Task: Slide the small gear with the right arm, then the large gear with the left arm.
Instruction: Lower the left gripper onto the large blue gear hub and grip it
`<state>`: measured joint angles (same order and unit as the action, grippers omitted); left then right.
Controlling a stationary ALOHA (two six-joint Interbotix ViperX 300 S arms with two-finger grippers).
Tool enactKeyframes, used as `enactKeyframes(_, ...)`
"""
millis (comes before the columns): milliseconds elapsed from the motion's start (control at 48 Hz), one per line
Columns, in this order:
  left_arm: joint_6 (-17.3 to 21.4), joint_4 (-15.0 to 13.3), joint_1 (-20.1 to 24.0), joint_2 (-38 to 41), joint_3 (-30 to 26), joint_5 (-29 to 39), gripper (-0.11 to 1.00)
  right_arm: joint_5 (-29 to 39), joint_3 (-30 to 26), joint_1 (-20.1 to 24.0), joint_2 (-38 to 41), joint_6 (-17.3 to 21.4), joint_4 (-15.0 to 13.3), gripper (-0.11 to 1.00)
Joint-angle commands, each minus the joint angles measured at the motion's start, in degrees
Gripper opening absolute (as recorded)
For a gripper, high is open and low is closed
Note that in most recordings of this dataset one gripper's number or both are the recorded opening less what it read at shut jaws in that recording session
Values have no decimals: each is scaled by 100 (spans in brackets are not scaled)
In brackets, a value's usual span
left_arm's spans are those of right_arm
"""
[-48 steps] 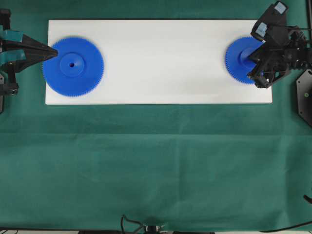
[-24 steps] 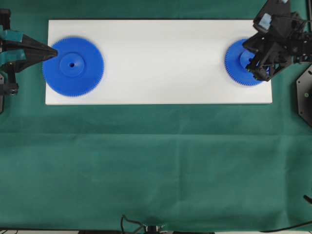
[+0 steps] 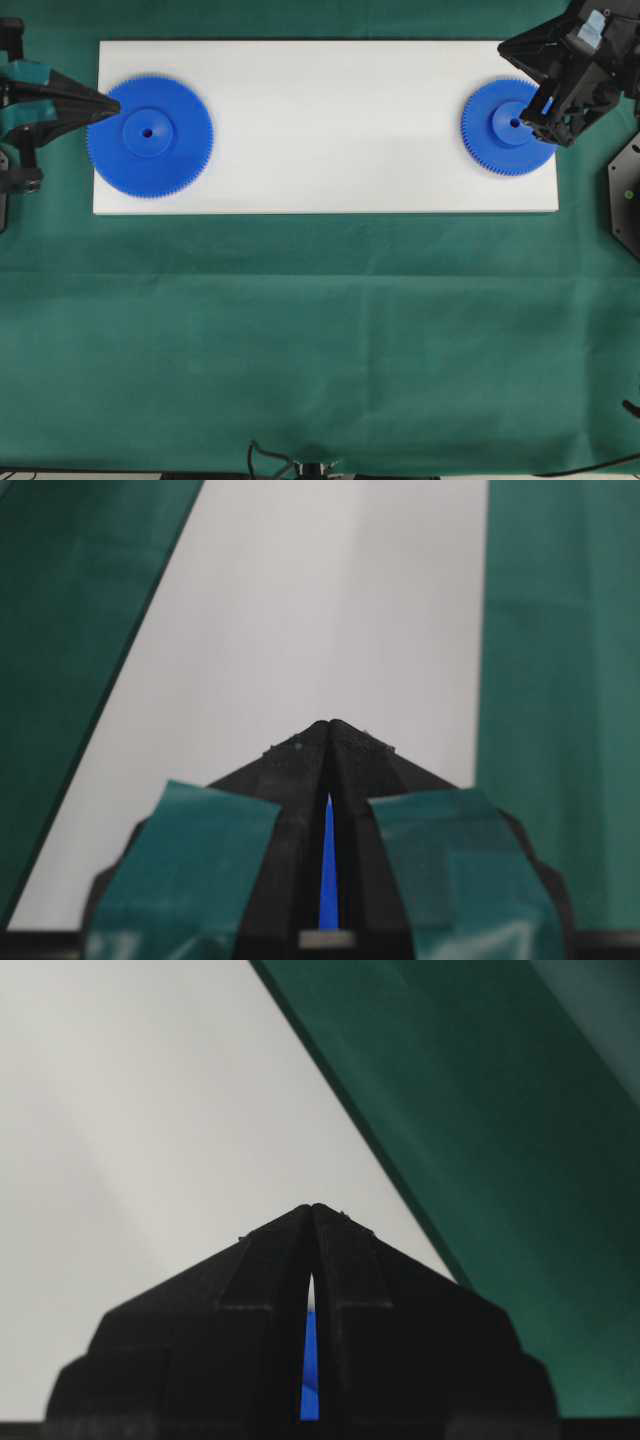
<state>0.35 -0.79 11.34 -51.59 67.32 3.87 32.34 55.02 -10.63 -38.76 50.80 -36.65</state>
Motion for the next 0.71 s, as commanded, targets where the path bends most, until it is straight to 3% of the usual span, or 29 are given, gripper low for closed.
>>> enactKeyframes(0, -9, -9, 167, 439, -44, -44, 0, -97, -123, 9, 0, 0, -70, 53)
enactKeyframes(312, -26, -18, 378, 1986, -149, -70, 0, -141, -114, 0, 18, 0, -79, 53)
enactKeyframes(687, -141, -26, 387, 2074, 123, -316, 0, -132, -105, 9, 26, 0, -79, 53)
